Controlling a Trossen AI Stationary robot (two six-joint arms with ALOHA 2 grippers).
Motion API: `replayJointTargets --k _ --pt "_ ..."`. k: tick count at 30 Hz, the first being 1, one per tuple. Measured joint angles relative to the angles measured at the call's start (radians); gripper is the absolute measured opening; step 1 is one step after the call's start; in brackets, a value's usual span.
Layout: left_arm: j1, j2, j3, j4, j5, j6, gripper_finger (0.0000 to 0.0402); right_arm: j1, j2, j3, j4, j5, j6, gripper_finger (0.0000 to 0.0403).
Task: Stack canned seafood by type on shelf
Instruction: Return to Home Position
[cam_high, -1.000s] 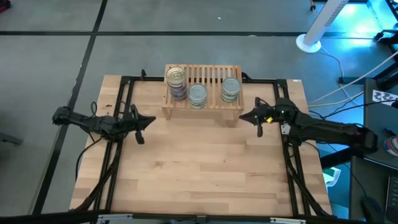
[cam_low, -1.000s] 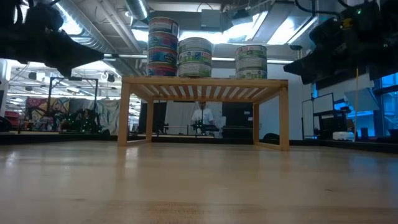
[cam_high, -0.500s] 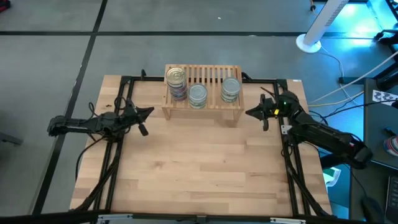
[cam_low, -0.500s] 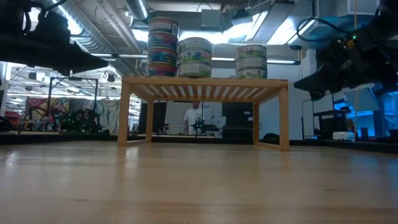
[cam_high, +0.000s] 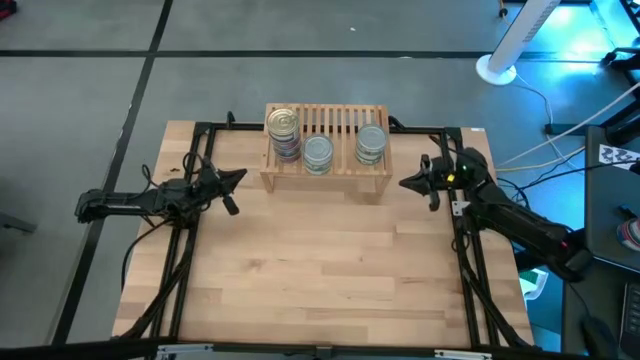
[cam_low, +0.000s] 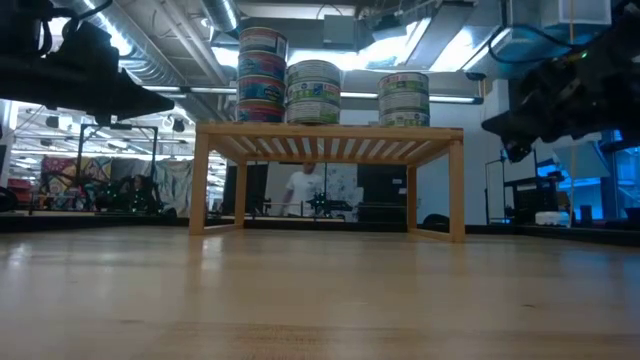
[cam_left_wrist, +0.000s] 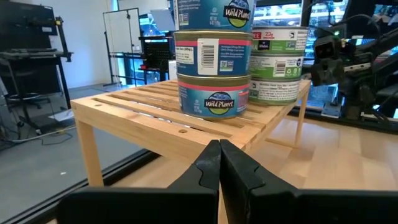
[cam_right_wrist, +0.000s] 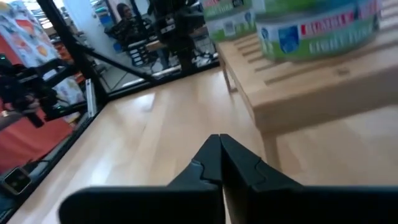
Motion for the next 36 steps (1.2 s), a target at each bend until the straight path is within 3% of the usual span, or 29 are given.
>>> replayJointTargets --k 6,18,23,28,36 --pt "0.000 0.000 0.000 0.000 0.000 -0.010 0.0001 0.188 -0.124 0.000 -0.048 0.216 0.024 0.0003" --pt "0.000 0.000 0.000 -0.001 0.000 0.018 0.0001 0.534 -0.407 0.000 -0.385 0.730 -0.048 0.0002" --pt "0.000 0.000 0.000 -0.001 0.000 0.018 0.0001 0.596 -0.547 0.000 -0.487 0.836 -0.049 0.0002" --pt "0.000 0.000 0.000 -0.002 0.000 0.017 0.0001 0.633 -0.560 0.001 -0.527 0.911 -0.052 0.0002" --pt "0.001 0.001 0.000 -0.002 0.000 0.016 0.0001 0.708 -0.559 -0.089 -0.267 0.985 -0.124 0.0002"
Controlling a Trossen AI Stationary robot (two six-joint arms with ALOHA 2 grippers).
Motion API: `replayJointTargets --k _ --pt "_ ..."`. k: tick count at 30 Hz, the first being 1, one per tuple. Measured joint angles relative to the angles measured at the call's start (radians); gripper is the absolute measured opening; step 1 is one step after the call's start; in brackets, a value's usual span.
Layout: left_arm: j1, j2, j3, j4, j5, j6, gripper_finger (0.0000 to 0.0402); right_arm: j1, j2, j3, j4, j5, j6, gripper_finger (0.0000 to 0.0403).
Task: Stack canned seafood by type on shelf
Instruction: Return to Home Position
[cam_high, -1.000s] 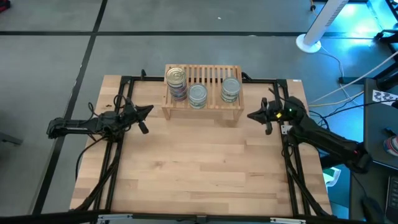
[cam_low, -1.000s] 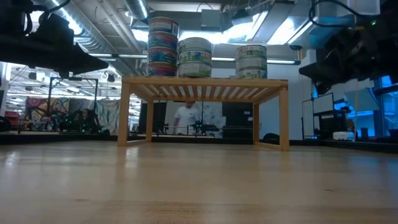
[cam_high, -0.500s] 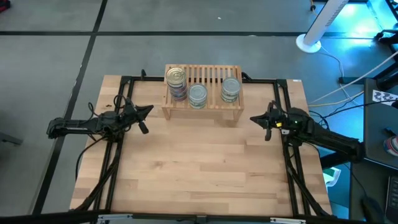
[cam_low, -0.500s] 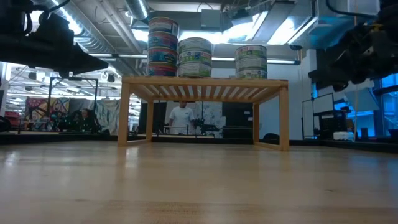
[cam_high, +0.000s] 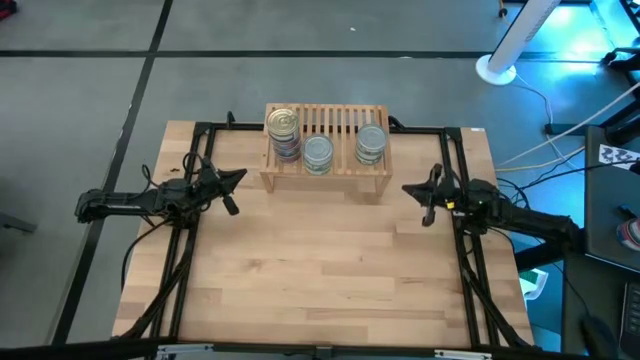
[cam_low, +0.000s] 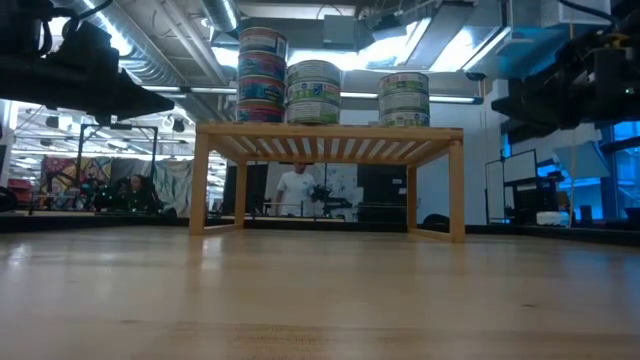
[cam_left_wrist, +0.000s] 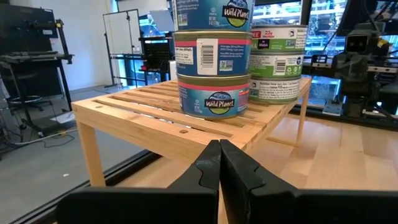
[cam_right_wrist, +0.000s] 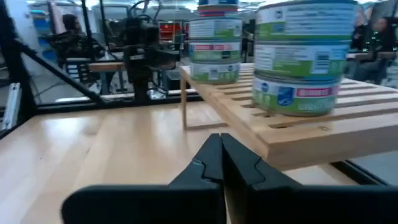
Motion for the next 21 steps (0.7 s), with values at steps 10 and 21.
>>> replayJointTargets --k 10,21 --pt "0.000 0.001 0.000 0.000 0.000 0.052 0.0002 0.023 0.004 -0.001 -0.002 0.005 -0.019 0.0004" --pt "0.000 0.002 0.000 0.000 0.000 0.139 0.0002 0.023 0.004 -0.003 -0.005 0.000 -0.027 0.0011"
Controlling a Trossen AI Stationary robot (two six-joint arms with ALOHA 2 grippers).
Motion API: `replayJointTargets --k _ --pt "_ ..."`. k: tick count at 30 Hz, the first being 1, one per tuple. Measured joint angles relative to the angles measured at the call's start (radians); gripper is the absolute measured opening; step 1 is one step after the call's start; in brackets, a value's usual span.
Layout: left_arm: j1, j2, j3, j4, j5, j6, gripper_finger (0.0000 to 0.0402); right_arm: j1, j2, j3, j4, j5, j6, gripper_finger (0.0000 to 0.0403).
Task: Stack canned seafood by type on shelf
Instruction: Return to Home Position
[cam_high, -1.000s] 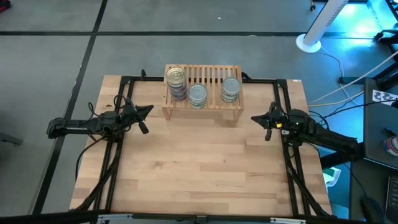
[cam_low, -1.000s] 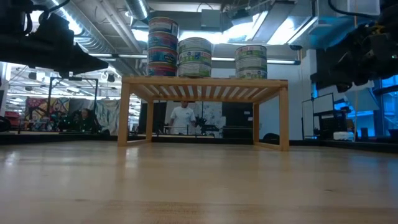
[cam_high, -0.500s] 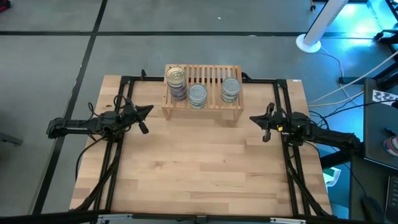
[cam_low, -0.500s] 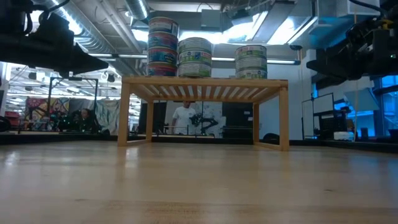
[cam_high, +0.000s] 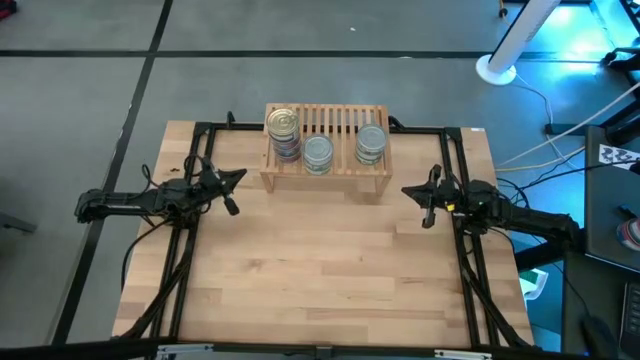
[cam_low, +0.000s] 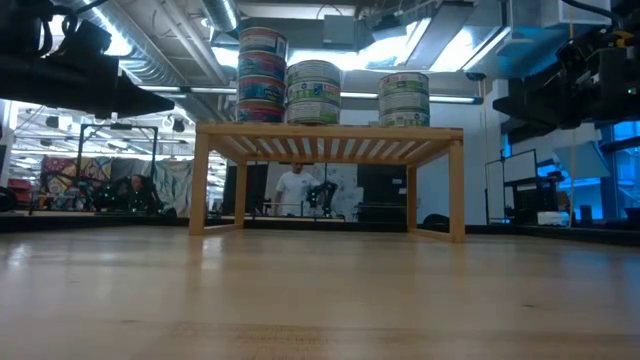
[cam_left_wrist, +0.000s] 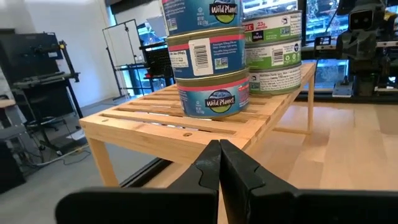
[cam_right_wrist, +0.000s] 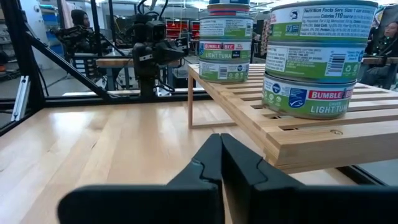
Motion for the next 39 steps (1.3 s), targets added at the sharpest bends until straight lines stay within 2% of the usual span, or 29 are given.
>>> replayJointTargets --k 7,19,39 --pt "0.000 0.000 0.000 0.000 0.000 -0.067 0.0002 -0.001 0.000 0.000 0.000 0.000 -0.001 0.0012" --pt "0.000 0.000 0.000 0.000 0.000 -0.019 0.0001 -0.001 0.000 -0.001 -0.001 0.000 -0.001 0.0012" --pt "0.000 0.000 0.000 0.000 0.000 -0.035 0.0001 -0.001 0.000 -0.002 -0.001 0.000 -0.001 0.0012"
